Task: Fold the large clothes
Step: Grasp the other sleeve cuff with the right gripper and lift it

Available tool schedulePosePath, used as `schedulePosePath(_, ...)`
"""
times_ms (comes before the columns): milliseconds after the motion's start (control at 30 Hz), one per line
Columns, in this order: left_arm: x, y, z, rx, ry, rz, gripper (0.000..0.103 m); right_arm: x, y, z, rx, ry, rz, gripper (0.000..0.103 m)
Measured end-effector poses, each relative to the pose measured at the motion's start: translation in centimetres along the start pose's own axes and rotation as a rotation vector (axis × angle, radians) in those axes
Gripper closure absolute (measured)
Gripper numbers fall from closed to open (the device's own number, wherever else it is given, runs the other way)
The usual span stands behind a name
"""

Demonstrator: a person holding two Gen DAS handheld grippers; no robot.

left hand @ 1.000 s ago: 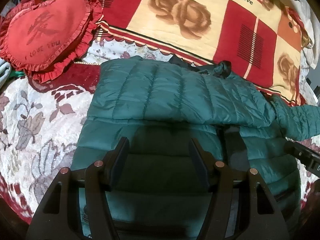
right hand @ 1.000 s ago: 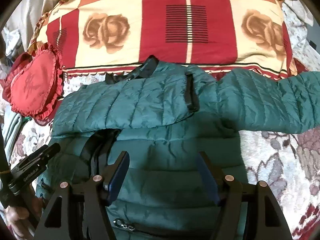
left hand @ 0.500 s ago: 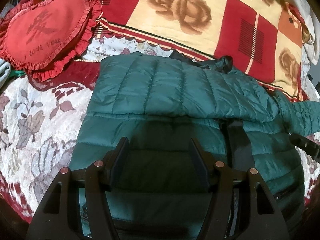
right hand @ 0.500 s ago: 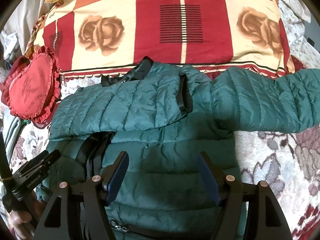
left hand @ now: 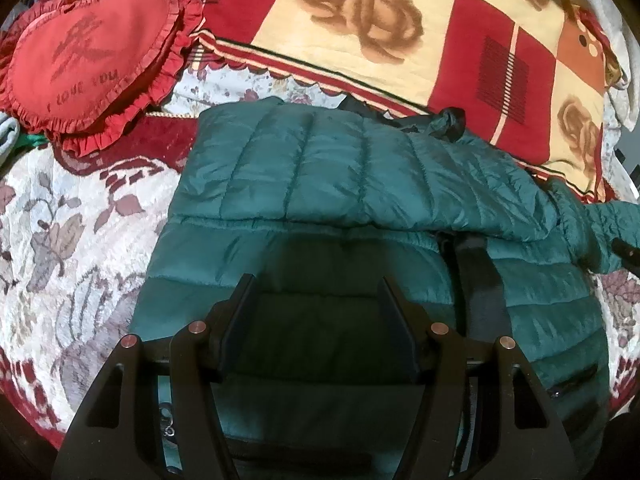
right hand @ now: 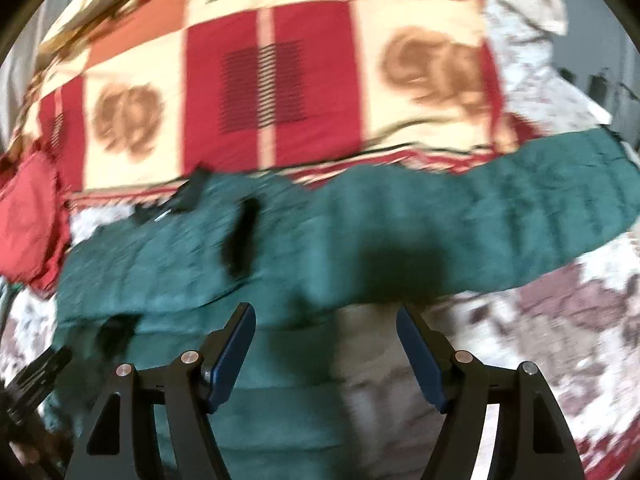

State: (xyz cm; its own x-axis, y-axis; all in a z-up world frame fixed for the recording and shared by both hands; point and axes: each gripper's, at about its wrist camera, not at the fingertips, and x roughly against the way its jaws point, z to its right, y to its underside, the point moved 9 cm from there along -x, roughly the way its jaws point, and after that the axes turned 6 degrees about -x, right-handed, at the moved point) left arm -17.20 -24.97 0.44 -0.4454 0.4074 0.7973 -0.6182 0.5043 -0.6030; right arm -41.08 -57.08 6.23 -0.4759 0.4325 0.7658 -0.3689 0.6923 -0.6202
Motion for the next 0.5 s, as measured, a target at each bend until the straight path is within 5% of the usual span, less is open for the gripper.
schedulePosePath(267, -0.5, 0.3, 0.1, 0.001, 0.013, -0.009, 0.041, 2.0, -4.6, 14.8, -0.248, 0.198, 0.091, 0.032)
schedulePosePath(500, -1.0, 0.4, 0.4, 0.006, 0.013, -0.012, 0.041, 3.3, -6.5, 21.9, -0.373, 0.285, 0.132, 0.026)
